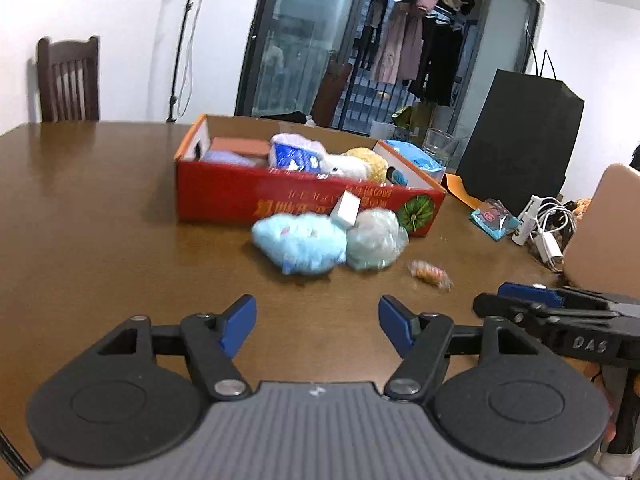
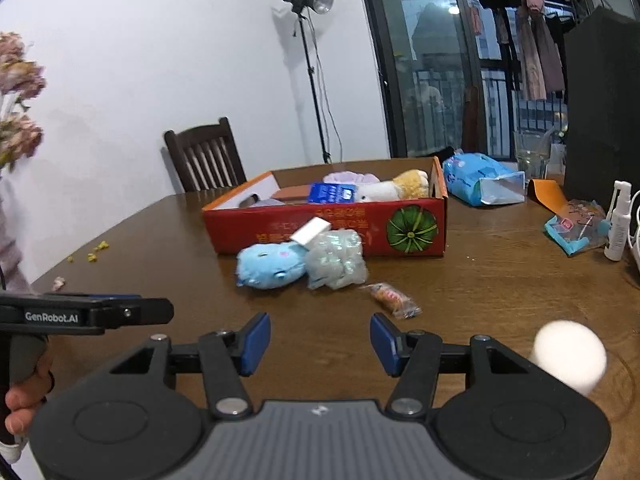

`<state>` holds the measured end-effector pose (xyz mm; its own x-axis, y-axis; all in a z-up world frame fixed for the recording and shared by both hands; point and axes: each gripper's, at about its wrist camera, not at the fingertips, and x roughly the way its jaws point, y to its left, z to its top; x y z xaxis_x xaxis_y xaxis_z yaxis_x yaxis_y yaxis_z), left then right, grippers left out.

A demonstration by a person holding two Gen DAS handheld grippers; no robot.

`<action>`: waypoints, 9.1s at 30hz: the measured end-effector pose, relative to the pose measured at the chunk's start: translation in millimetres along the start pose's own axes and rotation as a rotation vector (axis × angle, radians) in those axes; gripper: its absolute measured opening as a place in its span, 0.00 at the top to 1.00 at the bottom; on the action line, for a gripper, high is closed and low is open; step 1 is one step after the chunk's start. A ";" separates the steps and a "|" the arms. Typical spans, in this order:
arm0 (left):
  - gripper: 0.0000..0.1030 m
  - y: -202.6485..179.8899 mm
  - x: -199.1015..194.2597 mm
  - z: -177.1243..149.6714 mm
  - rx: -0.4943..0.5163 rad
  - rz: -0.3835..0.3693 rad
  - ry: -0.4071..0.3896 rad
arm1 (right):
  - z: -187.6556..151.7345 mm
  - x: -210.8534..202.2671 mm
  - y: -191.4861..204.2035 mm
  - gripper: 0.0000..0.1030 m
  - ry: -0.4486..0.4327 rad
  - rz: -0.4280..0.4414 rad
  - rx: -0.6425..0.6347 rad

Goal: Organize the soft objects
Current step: 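Move both grippers back to the remaining items, then grasp the candy packet with the right gripper while the left grasps the white card, then carry the packet and card into the box and open both grippers, then move both grippers back and grasp the light-blue plush with the left gripper, then carry the light-blue plush with the left gripper into the box, then open the left gripper over the box and withdraw both grippers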

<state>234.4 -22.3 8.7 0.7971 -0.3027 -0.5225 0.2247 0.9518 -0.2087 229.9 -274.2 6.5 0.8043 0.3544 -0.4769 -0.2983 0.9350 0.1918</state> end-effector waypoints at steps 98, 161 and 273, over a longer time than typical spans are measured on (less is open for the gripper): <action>0.43 45.9 117.8 146.5 -0.083 -0.032 -0.060 | 158.9 164.2 -48.6 0.70 -0.037 0.109 0.204; 0.67 -13.3 -10.0 -29.4 -0.113 -0.241 0.147 | -19.8 19.6 -6.8 0.73 0.248 0.225 0.198; 0.04 15.7 -108.1 -45.3 0.015 0.153 -0.287 | -38.0 -113.4 43.8 0.21 -0.239 -0.159 -0.134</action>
<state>126.3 23.1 24.5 0.9473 -0.1323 -0.2917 0.0969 0.9864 -0.1329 106.1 -273.0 36.3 0.9397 0.2054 -0.2733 -0.2111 0.9774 0.0087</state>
